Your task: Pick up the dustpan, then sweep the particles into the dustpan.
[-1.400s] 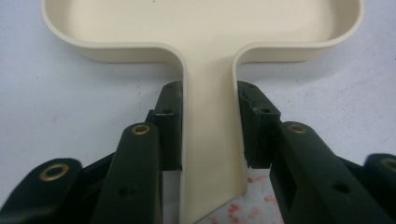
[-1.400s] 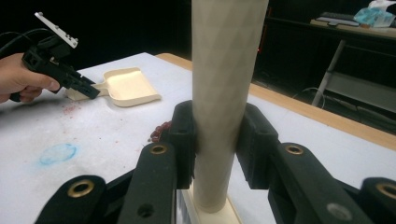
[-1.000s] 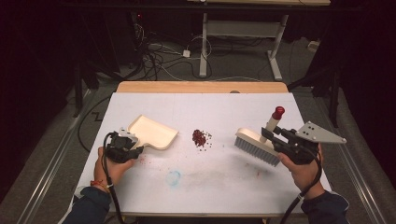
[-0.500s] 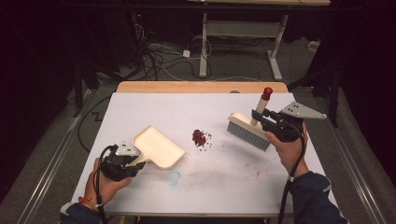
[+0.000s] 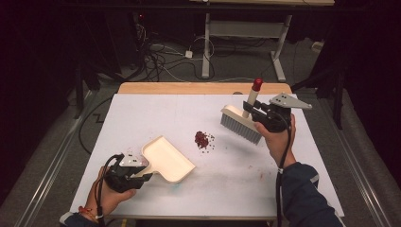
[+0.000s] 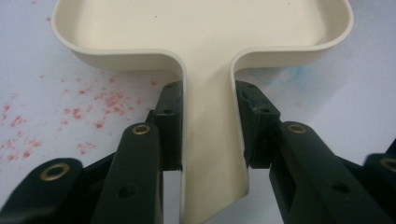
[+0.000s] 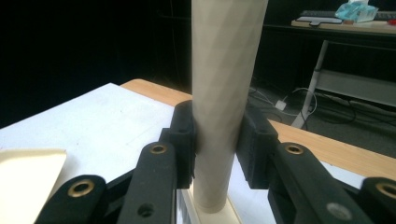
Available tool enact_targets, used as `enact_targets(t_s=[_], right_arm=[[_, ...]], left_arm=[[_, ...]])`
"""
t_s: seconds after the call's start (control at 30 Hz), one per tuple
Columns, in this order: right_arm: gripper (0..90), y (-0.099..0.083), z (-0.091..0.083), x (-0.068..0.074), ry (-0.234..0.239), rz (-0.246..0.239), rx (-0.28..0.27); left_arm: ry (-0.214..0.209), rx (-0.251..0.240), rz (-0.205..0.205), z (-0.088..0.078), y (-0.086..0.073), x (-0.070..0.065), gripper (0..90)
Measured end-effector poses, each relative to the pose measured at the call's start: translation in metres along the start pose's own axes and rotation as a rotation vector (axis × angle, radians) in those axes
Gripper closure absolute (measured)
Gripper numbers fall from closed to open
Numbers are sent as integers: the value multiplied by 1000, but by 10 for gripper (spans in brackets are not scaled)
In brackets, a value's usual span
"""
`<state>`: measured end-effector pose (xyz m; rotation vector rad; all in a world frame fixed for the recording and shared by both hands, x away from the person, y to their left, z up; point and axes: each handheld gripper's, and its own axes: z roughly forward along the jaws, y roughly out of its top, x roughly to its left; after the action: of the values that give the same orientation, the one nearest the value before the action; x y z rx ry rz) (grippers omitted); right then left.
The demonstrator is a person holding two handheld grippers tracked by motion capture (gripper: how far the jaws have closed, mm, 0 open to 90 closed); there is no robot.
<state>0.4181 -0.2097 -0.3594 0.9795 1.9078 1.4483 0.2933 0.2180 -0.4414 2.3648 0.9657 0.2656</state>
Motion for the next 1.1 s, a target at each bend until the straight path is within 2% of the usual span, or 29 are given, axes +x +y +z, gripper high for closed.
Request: enact_targets(t_s=[0.23,0.33,0.43,0.57,0.67,0.83,0.93,0.97,1.1], right_arm=[[701,3,33,5,-44,-38,42],[701,3,46,8,-50,-46,50],[701,1,59,11,-49,-51,72],[701,-5,73,17,-41,-46,89],[701,-7,78,21,-35,-54,90],[701,-16,82,26,-3,-23,69],[702,-16,83,29,0,-34,69],[702,-17,83,31,24,-15,61],[701,-21,82,38,57,5,53]], left_arm=[[-28,35,25,10,6,-2,638],[-32,51,28,14,8,-3,638],[-18,78,36,18,12,-4,638],[-27,95,19,20,17,-1,638],[-23,104,22,23,22,0,638],[-22,124,19,31,26,0,638],[-27,124,14,33,27,1,638],[-28,121,14,34,28,1,638],[-24,121,13,35,28,0,637]])
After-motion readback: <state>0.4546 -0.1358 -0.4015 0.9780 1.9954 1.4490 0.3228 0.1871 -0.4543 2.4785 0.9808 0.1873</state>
